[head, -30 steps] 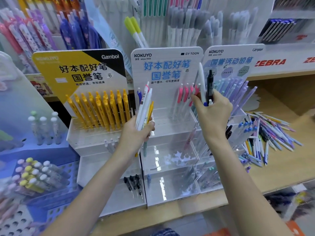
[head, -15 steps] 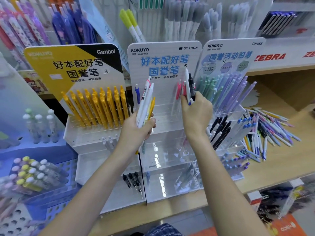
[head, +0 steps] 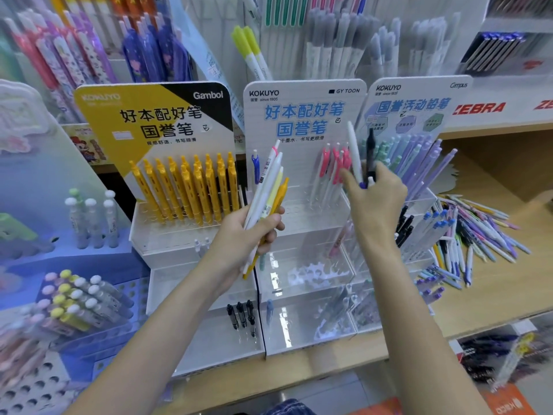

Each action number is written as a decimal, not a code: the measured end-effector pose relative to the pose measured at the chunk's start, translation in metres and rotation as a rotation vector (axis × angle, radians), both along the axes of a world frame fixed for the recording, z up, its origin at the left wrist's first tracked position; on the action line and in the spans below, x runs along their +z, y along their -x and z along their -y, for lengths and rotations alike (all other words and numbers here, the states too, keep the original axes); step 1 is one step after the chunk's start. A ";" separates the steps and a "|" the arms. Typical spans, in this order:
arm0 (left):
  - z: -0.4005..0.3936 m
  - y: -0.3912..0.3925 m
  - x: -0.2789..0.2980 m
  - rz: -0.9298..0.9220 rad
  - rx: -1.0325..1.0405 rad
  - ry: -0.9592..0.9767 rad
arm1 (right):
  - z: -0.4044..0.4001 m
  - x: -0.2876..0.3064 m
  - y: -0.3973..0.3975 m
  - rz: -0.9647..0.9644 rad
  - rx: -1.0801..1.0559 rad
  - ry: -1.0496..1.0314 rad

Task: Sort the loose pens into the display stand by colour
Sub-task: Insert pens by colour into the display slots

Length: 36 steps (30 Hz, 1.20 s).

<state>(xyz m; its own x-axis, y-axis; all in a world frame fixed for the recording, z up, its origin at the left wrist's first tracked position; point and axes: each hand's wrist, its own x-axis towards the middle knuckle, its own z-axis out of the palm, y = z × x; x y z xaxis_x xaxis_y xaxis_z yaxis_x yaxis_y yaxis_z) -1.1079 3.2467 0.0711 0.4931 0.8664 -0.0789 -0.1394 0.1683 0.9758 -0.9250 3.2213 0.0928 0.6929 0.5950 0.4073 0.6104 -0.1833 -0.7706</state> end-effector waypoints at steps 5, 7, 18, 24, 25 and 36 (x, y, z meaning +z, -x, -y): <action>-0.001 -0.002 0.005 -0.155 -0.171 -0.144 | 0.007 0.035 0.010 -0.335 0.410 -0.122; 0.000 -0.005 0.008 -0.237 -0.211 -0.228 | 0.007 0.042 0.008 -0.546 0.558 -0.024; -0.014 0.003 -0.002 -0.588 0.043 -0.601 | 0.027 0.082 -0.039 -0.473 0.267 -0.214; -0.021 0.001 -0.006 -0.827 0.133 -0.772 | 0.009 0.054 -0.022 0.069 0.122 -0.042; -0.021 0.000 -0.008 -0.859 0.113 -0.781 | 0.006 0.048 -0.019 0.095 0.115 -0.050; -0.025 0.001 -0.009 -0.872 0.107 -0.798 | -0.011 0.035 -0.009 0.186 0.156 0.083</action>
<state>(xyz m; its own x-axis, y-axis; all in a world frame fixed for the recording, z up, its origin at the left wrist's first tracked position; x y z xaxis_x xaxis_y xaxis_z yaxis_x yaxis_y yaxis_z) -1.1093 3.2719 0.0623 0.4622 0.8568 0.2287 0.6482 -0.5025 0.5721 -0.9165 3.2318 0.1280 0.5076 0.7258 0.4643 0.7662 -0.1339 -0.6284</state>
